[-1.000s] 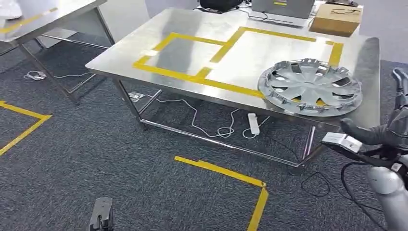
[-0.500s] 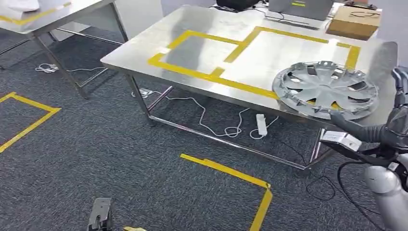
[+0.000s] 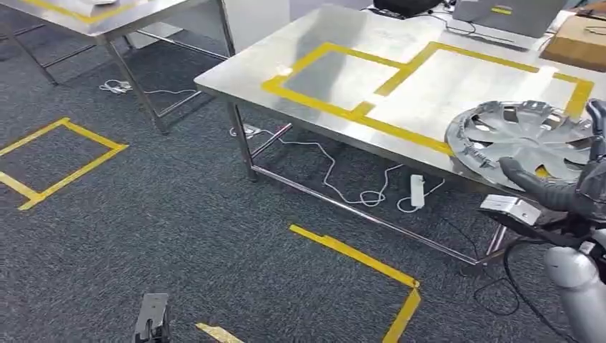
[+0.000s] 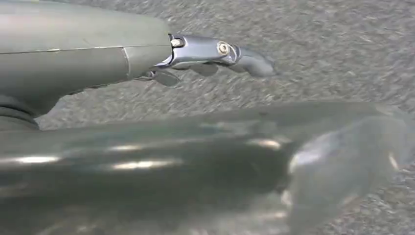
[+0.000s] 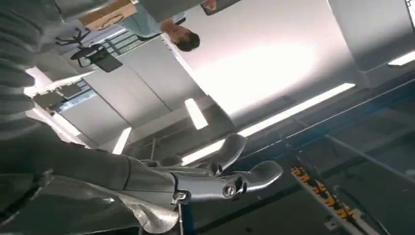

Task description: Take the parts from the cabinet and place them on the table.

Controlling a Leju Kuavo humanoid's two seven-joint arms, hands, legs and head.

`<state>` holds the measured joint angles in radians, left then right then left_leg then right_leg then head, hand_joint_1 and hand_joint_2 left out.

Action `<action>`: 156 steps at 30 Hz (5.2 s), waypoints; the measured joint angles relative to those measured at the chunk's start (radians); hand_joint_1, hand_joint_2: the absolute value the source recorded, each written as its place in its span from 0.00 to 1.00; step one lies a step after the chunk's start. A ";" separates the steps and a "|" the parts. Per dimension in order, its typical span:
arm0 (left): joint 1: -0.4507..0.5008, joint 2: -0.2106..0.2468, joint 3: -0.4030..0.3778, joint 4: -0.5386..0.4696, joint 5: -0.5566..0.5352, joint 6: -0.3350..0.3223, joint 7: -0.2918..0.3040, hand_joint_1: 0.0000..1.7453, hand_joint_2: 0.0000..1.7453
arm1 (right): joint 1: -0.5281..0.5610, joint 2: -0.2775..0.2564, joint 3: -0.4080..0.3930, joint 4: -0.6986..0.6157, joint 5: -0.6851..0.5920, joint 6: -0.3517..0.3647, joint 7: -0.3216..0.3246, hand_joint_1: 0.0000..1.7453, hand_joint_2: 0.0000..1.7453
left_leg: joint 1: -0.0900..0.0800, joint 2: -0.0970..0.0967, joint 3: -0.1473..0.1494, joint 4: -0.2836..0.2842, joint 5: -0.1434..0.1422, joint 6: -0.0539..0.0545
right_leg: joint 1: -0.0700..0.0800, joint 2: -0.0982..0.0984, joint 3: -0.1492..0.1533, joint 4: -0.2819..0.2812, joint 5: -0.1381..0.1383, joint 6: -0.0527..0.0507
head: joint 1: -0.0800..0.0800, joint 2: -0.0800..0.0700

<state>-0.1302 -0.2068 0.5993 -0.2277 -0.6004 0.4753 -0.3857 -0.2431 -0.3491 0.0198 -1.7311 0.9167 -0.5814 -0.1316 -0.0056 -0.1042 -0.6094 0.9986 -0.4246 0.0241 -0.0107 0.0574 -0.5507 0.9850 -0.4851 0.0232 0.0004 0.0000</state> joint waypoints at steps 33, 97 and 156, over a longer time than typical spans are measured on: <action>-0.015 0.001 0.007 0.000 0.010 0.000 -0.002 0.00 0.00 | -0.152 0.003 0.081 -0.020 0.058 0.034 -0.021 0.00 1.00 | 0.002 0.045 -0.041 0.057 -0.022 -0.027 | -0.015 -0.032 -0.002 0.009 -0.001 -0.012 | -0.010 0.000; -0.026 0.022 -0.023 -0.003 0.032 0.005 0.027 0.00 0.00 | -0.259 -0.022 0.177 -0.034 0.048 -0.003 -0.013 0.00 1.00 | 0.004 0.086 -0.126 0.253 -0.126 -0.029 | -0.005 -0.061 -0.031 0.019 0.006 -0.020 | -0.017 0.000; 0.022 0.016 0.091 0.001 0.117 0.019 -0.005 0.00 0.00 | -0.412 -0.067 0.213 -0.007 0.062 0.063 -0.003 0.00 1.00 | -0.005 0.057 -0.032 0.072 -0.052 -0.022 | -0.011 -0.038 -0.030 0.012 0.019 -0.016 | -0.022 0.000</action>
<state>-0.1082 -0.1911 0.6905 -0.2270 -0.4833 0.4940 -0.3903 -0.6554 -0.4156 0.2328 -1.7382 0.9791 -0.5184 -0.1347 -0.0108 -0.0473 -0.6411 1.0705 -0.4770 0.0017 -0.0219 0.0190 -0.5803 0.9974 -0.4666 0.0070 -0.0220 0.0000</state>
